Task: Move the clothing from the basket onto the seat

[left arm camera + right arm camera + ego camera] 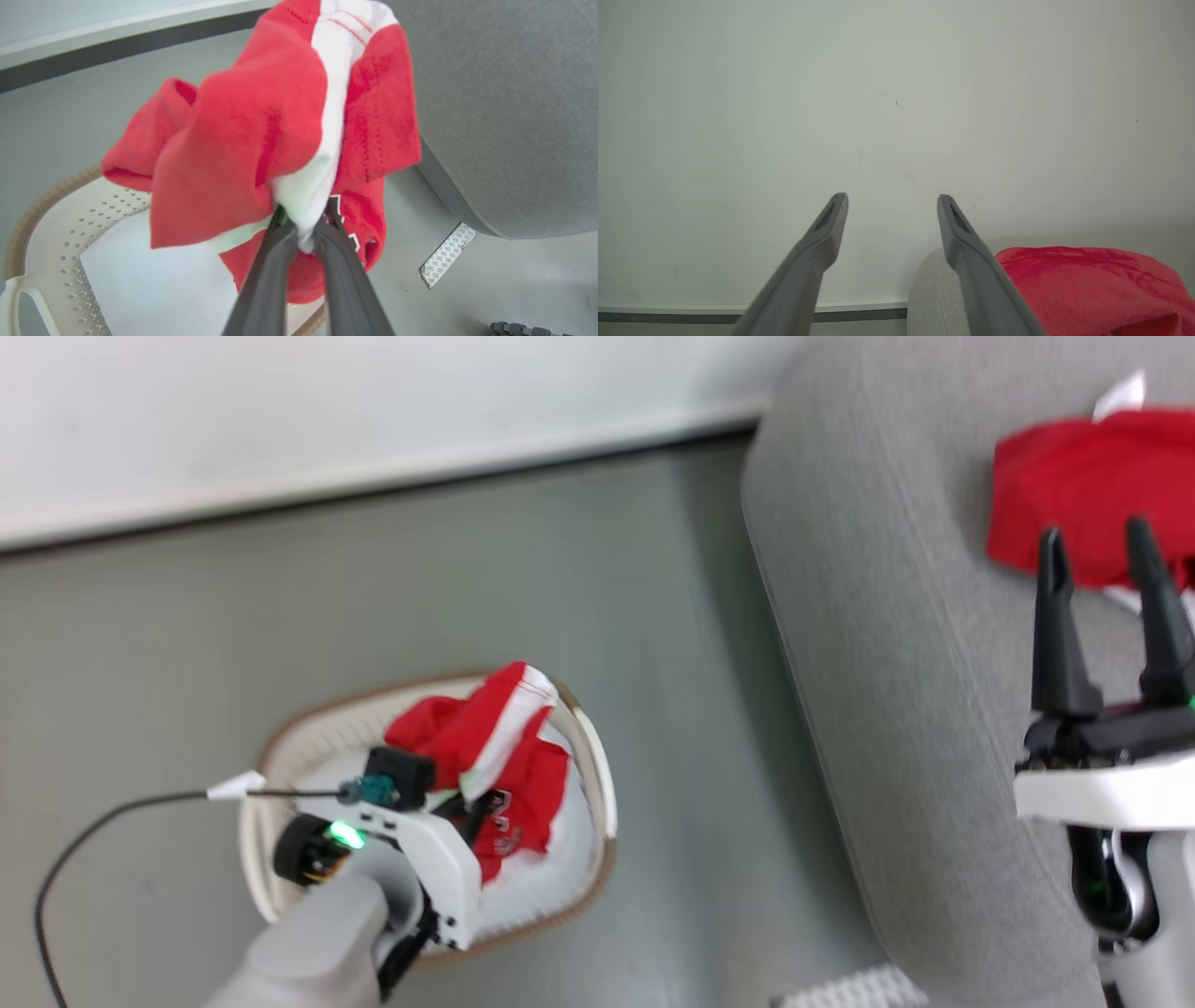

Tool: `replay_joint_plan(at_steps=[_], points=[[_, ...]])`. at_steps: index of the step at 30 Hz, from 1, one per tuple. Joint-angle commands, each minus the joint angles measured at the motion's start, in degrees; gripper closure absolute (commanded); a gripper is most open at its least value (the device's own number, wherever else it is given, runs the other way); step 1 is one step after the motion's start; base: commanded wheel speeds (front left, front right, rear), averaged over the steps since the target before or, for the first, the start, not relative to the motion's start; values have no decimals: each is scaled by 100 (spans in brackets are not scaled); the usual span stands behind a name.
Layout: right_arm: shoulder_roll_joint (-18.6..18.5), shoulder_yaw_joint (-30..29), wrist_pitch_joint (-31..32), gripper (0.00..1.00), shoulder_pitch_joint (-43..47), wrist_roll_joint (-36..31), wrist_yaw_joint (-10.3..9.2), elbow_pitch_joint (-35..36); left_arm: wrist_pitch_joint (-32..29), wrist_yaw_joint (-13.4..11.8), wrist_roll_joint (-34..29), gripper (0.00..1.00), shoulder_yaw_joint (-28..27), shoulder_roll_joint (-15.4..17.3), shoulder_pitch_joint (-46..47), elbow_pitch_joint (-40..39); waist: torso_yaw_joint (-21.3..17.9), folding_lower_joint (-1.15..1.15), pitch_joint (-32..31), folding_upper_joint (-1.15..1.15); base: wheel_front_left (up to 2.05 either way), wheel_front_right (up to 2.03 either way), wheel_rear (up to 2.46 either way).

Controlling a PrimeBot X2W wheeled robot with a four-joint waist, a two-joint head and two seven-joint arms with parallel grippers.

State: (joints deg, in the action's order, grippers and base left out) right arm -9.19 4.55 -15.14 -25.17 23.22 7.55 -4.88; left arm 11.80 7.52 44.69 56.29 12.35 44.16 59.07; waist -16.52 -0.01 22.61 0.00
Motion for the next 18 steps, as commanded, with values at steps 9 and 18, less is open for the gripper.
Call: replay_joint_plan(at_steps=[9,18], points=[[-247,88,3,0,796,195,-13,-411,337,-15,191,100,-224,2,-446,-606,683,1,-1709,0,0,0,0],[-291,313,2,0,1222,321,-13,-590,338,-259,-360,100,-940,232,-847,-2007,943,1,-2313,0,0,0,0]])
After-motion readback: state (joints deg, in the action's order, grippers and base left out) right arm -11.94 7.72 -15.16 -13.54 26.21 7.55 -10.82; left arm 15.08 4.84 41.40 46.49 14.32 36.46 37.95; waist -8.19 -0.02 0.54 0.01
